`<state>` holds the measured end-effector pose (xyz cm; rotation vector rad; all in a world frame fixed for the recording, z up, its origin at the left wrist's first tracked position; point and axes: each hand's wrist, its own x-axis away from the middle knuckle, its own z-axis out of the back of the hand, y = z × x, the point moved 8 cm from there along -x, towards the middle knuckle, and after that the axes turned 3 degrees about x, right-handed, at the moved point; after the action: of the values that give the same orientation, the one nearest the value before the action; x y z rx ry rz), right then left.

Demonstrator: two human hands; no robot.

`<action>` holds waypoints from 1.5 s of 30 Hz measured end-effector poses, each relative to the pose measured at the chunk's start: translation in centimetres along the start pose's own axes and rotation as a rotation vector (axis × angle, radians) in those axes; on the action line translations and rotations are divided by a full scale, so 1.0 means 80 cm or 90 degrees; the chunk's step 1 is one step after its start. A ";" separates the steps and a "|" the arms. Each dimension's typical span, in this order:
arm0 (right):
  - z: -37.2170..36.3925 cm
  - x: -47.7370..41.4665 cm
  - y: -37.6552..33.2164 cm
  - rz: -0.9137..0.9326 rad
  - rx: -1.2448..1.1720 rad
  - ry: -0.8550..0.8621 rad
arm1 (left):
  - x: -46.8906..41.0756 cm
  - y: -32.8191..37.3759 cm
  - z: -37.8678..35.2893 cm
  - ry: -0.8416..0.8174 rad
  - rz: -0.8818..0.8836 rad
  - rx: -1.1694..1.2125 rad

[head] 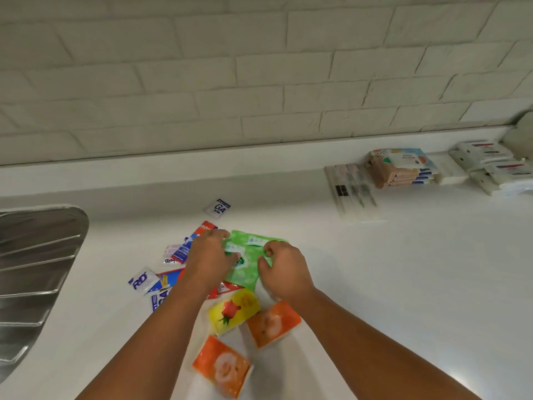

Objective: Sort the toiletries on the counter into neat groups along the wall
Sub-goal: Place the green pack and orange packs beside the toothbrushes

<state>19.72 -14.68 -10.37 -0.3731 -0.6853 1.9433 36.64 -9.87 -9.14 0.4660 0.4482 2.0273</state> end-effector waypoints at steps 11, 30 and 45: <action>-0.039 0.007 -0.019 -0.163 0.081 0.012 | -0.016 -0.061 -0.015 -0.104 -0.022 -0.050; 0.004 -0.036 0.034 -0.262 -0.302 0.096 | -0.062 -0.020 -0.022 -0.032 0.048 0.443; 0.072 -0.136 0.139 -0.030 0.013 -0.029 | -0.133 0.113 -0.090 -0.041 -0.027 0.279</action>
<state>13.61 -29.86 -12.93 -0.2980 -0.6974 1.9178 31.21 -24.29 -12.37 0.7766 0.8611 1.8655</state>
